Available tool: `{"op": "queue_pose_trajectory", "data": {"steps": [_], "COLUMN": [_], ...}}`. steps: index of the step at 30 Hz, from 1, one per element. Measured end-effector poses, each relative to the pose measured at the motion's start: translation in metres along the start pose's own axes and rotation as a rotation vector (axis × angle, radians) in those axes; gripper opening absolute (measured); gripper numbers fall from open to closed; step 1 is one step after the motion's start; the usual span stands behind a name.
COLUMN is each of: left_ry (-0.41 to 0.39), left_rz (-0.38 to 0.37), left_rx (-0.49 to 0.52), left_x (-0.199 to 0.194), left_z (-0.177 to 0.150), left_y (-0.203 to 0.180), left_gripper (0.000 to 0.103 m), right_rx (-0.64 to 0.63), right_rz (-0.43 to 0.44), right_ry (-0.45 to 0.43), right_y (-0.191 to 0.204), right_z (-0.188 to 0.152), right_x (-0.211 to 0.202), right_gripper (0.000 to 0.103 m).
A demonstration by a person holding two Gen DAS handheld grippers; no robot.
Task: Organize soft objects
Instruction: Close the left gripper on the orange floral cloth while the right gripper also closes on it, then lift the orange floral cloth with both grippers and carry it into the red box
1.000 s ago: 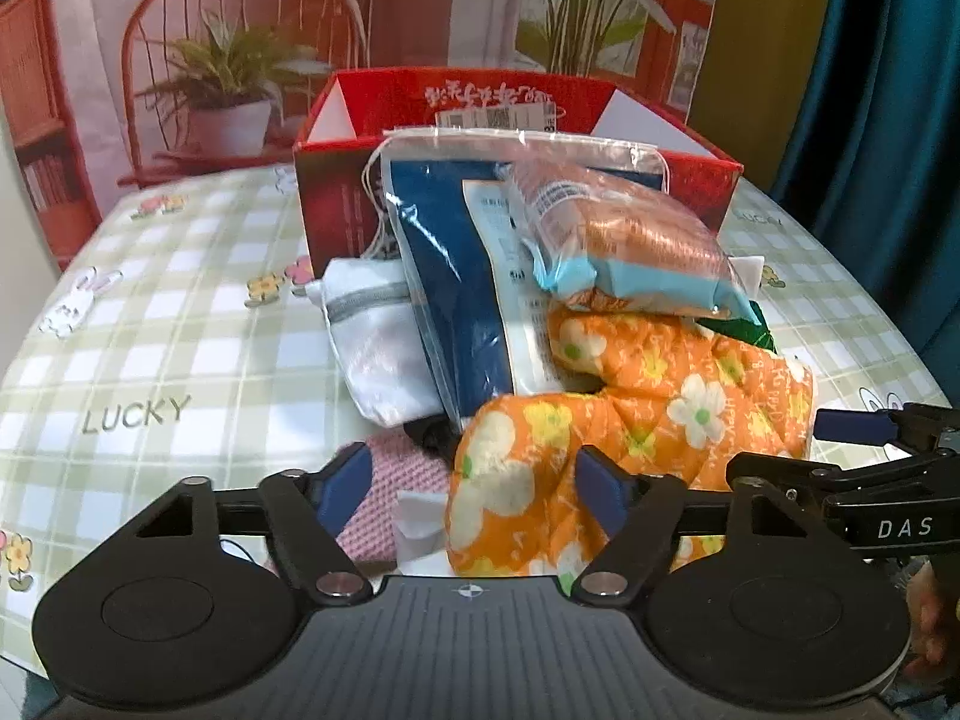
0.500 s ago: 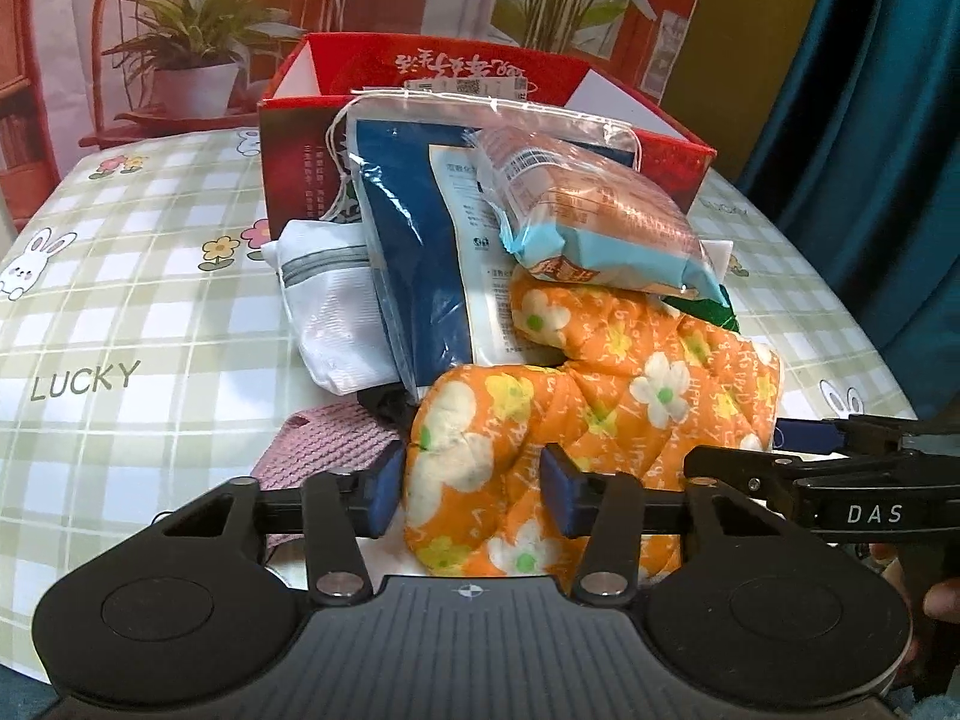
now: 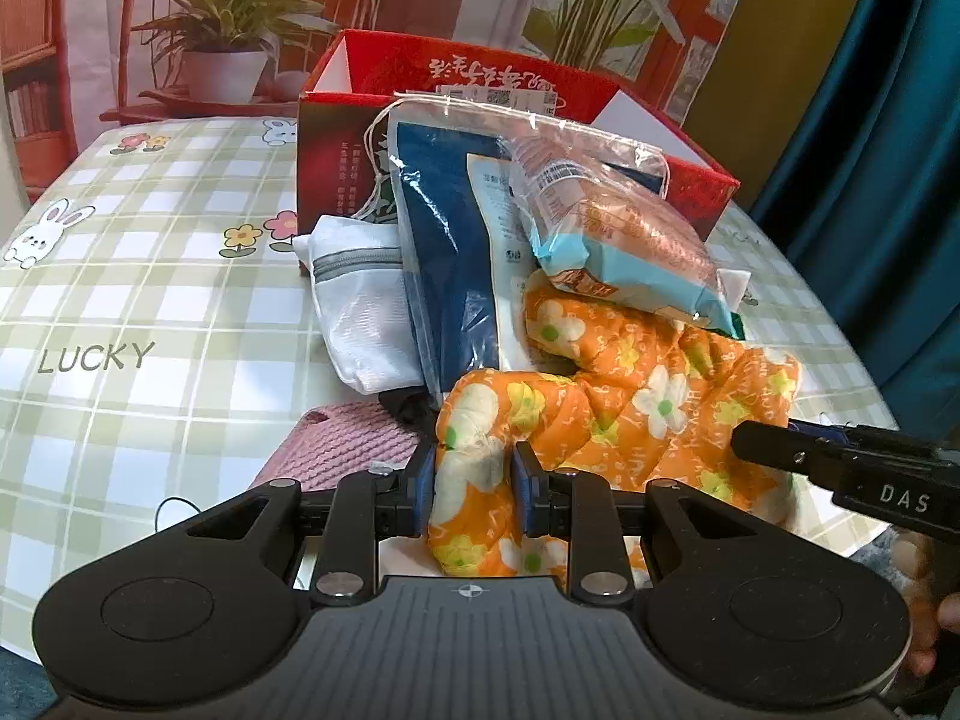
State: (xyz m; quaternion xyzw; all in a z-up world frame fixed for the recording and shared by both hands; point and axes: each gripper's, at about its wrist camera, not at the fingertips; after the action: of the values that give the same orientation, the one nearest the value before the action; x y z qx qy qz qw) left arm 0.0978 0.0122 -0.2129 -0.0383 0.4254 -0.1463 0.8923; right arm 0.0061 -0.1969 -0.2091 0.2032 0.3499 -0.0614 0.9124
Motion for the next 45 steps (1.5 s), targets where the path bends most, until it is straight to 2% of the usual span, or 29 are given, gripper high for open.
{"op": "queue_pose_trajectory", "data": {"steps": [2,5,12,21,26,33,40,45], "left_ry": [-0.005,-0.014,-0.067,-0.079,-0.111,-0.231,-0.225,-0.265], "left_rz": [0.0,-0.035,-0.027,-0.012,-0.008,-0.064,-0.078,-0.09], "left_rx": [0.005,-0.027,0.022,0.049,0.061,0.034,-0.002,-0.006], "left_x": [0.0,-0.005,-0.027,-0.043,-0.053,-0.073,-0.071,-0.08], "left_z": [0.001,0.001,-0.002,-0.008,-0.009,-0.008,-0.007,-0.007], "left_y": [-0.001,0.006,-0.002,-0.012,-0.012,-0.008,-0.006,-0.003], "left_gripper": [0.026,0.02,0.019,0.019,0.019,0.019,0.019,0.019], "right_rx": [0.002,0.003,-0.005,-0.032,-0.091,-0.194,-0.233,-0.252], "right_rz": [0.012,0.028,0.08,0.113,0.12,0.141,0.142,0.141], "right_ry": [0.002,-0.007,-0.025,-0.028,-0.032,-0.134,-0.168,-0.201], "right_y": [0.0,0.002,0.007,0.016,0.028,0.044,0.051,0.055], "right_z": [-0.001,0.0,-0.001,-0.006,-0.008,0.0,0.004,0.005], "right_x": [0.001,-0.002,-0.016,-0.031,-0.038,-0.056,-0.066,-0.072], "right_gripper": [0.013,0.012,0.011,0.011,0.011,0.011,0.011,0.011]}}
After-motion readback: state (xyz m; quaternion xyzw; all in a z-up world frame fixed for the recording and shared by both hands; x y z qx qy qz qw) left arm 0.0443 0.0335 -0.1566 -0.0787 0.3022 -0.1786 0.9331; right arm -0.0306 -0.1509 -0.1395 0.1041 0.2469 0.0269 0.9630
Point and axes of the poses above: each gripper's, at about its wrist camera, not at the fingertips, and x roughly the way its jaws point, y to its left, z to its top, and after that the axes turned 1 degree about z, right-handed
